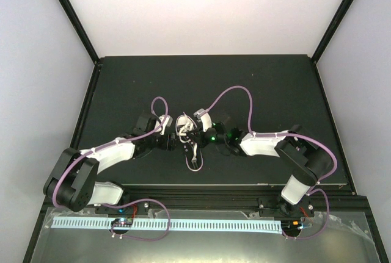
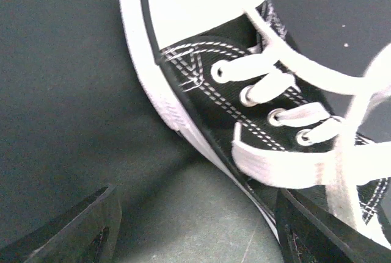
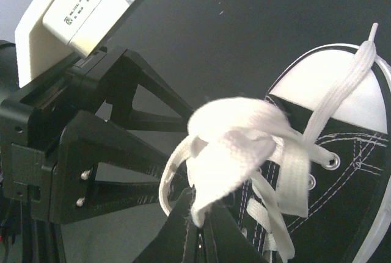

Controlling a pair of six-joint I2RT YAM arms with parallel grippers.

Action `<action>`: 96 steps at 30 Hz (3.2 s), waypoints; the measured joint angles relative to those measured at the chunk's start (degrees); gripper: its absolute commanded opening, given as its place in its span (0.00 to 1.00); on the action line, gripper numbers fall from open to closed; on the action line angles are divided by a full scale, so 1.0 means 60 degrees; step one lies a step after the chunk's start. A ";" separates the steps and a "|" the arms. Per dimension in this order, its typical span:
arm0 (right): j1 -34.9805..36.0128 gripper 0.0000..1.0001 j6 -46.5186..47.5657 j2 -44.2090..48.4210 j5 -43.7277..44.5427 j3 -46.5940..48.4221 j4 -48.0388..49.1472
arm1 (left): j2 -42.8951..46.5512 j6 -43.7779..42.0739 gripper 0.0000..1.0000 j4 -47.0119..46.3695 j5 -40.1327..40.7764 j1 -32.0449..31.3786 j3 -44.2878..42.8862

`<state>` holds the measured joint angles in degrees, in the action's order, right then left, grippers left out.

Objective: Tie the shoes

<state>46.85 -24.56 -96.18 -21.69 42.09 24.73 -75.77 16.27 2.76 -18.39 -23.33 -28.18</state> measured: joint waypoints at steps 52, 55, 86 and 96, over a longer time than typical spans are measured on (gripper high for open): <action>0.0000 0.01 0.0000 -0.0222 -0.0007 0.0324 -0.0299 | -0.1876 -0.1927 0.15 -0.0907 0.0208 -0.0710 -0.1606; 0.0000 0.02 -0.0004 -0.0226 -0.0007 0.0324 -0.0299 | -0.1880 -0.1971 0.04 -0.0849 0.0463 -0.0889 -0.1668; -0.0415 0.80 -0.0943 0.3577 0.1497 -0.0849 -0.3537 | 0.3942 0.1530 0.02 0.2364 0.3220 -0.0670 0.0153; -0.1020 0.71 -0.0874 0.0634 0.1872 0.2779 -0.5482 | 0.5355 0.2127 0.02 0.3701 0.3442 -0.0233 0.0415</action>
<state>40.73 -29.80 -92.38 -10.46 58.76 -8.16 -43.64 29.04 24.97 2.26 -24.73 -25.69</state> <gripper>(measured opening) 0.752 0.018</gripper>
